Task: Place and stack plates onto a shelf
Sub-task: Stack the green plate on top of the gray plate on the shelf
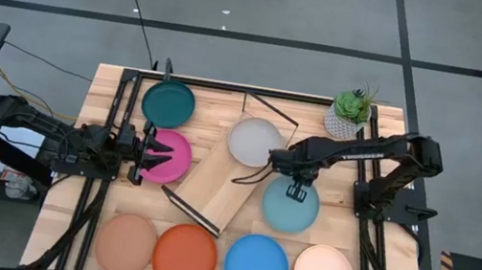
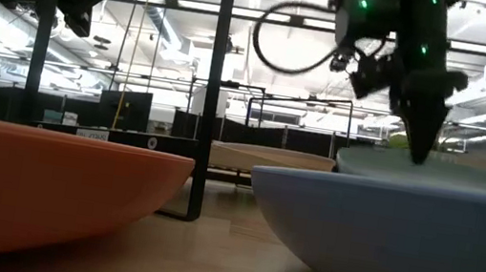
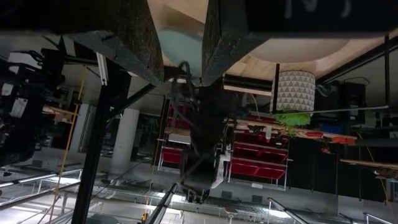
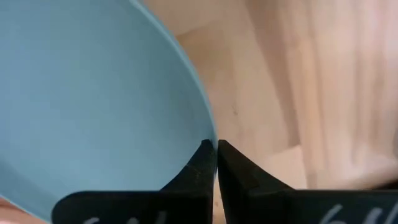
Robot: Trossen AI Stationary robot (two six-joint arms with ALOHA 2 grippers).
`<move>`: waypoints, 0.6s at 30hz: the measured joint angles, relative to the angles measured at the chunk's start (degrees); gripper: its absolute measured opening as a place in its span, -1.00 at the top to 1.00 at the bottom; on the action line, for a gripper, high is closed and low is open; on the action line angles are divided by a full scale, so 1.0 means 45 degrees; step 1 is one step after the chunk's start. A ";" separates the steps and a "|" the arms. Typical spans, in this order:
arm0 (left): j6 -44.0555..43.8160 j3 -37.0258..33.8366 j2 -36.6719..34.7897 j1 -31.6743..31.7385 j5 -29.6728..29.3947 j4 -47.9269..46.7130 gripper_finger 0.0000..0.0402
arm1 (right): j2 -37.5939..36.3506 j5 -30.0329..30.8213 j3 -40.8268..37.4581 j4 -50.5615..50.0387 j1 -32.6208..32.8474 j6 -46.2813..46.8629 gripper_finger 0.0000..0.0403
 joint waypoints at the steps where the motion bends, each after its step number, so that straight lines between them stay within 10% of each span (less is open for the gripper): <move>1: -0.0005 -0.0002 0.0000 0.0000 0.0000 0.0000 0.42 | -0.0008 -0.0012 0.0321 -0.0319 -0.0043 -0.0018 0.94; 18: 0.0000 0.0001 0.0000 0.0000 0.0000 0.0000 0.42 | 0.2067 -0.0062 0.5748 -0.0743 -0.2088 -0.2213 0.94</move>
